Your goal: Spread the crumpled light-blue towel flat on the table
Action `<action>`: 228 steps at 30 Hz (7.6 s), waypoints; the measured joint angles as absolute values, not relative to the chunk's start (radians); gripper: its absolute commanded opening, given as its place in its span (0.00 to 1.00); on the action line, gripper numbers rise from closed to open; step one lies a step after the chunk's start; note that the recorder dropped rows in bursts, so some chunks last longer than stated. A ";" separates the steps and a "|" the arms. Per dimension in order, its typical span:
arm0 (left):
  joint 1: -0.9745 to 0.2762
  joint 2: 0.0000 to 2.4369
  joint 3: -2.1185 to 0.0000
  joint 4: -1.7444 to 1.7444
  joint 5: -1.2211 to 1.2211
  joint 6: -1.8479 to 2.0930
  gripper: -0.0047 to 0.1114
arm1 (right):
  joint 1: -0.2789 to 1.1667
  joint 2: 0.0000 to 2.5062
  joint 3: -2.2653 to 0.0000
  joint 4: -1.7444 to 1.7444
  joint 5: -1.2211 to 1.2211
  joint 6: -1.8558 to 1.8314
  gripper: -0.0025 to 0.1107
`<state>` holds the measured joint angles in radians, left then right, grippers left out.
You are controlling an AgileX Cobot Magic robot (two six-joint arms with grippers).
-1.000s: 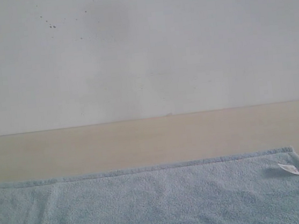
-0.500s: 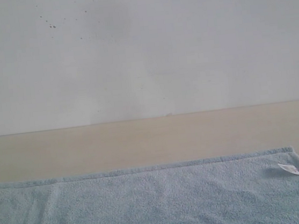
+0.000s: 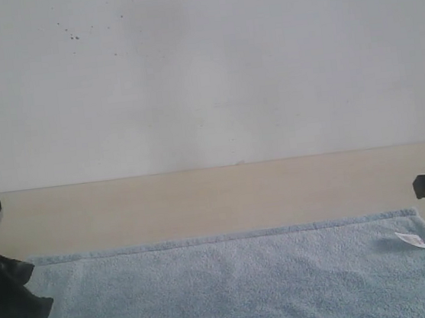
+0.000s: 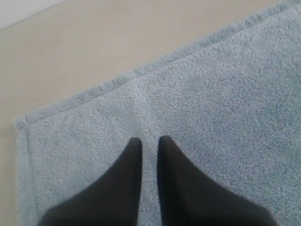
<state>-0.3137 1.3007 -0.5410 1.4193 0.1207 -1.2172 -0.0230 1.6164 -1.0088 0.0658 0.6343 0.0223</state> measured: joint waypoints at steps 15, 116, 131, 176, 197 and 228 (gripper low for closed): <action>-0.314 1.415 -0.675 1.409 -0.287 -1.394 0.07 | -0.059 2.118 -1.400 0.341 0.563 -0.416 0.03; -0.584 1.562 -0.368 1.535 0.130 -1.375 0.07 | -0.220 1.608 -1.051 1.228 0.635 -1.047 0.02; -0.588 1.527 -0.368 1.123 0.665 -1.438 0.07 | -0.118 1.604 -0.991 1.199 0.639 -1.113 0.02; -0.588 0.017 -0.314 0.635 0.843 -0.347 0.07 | 0.438 0.172 -0.272 1.238 -0.303 -1.288 0.02; -0.588 0.017 -0.237 0.599 0.907 -0.250 0.07 | 0.438 0.207 0.001 1.696 -0.295 -1.159 0.02; -0.588 0.017 -0.237 0.599 0.907 -0.250 0.07 | -0.122 0.004 0.002 0.282 0.371 -0.536 0.02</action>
<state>-0.5883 0.0174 -0.2370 0.5987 0.9070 -0.2495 -0.1220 0.0040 0.0021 0.2818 0.3707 -0.5359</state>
